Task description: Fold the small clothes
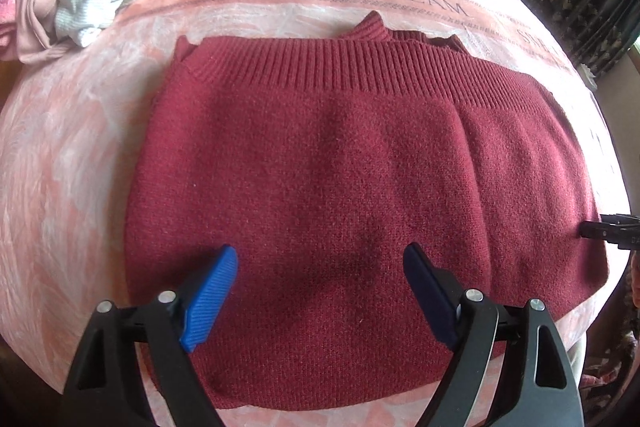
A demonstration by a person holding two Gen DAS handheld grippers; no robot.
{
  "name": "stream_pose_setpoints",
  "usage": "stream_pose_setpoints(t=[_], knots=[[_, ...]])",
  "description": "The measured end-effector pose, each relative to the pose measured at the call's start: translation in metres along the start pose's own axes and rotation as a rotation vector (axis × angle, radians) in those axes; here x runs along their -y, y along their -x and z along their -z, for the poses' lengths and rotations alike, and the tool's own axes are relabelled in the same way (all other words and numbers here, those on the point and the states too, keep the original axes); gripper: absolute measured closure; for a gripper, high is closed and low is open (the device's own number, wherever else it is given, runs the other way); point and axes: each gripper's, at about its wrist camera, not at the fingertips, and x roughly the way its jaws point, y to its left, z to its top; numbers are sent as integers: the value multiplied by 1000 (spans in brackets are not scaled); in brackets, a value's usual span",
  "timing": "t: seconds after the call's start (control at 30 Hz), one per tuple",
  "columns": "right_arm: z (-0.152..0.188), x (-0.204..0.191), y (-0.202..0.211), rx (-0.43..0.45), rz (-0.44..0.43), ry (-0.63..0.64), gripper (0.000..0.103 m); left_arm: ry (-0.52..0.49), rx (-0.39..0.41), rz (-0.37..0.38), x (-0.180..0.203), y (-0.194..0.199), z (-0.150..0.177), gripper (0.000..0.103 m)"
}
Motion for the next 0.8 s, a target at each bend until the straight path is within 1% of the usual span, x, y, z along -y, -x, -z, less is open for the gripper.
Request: stream_pose_setpoints(t=[0.27, 0.47, 0.53, 0.57, 0.63, 0.67, 0.7, 0.8], knots=[[-5, -2, -16, -7, -11, -4, 26, -30, 1, -24, 4, -9, 1, 18], [-4, -6, -18, 7, 10, 4, 27, -51, 3, -34, 6, -15, 1, 17], [0, -12, -17, 14, 24, 9, 30, -57, 5, -38, 7, -17, 1, 17], [3, -16, -17, 20, 29, 11, 33, -57, 5, -41, 8, -18, 1, 17], [9, -23, -16, 30, 17, 12, 45, -58, 7, -43, 9, -19, 1, 16], [10, -25, -15, 32, -8, 11, 58, -57, 7, -44, 8, -19, 1, 16], [12, -27, -16, 31, -45, 6, 68, -58, 7, -43, 9, -20, 0, 15], [14, -30, -20, 32, -59, 6, 68, -60, 8, -42, 9, -22, 0, 14]])
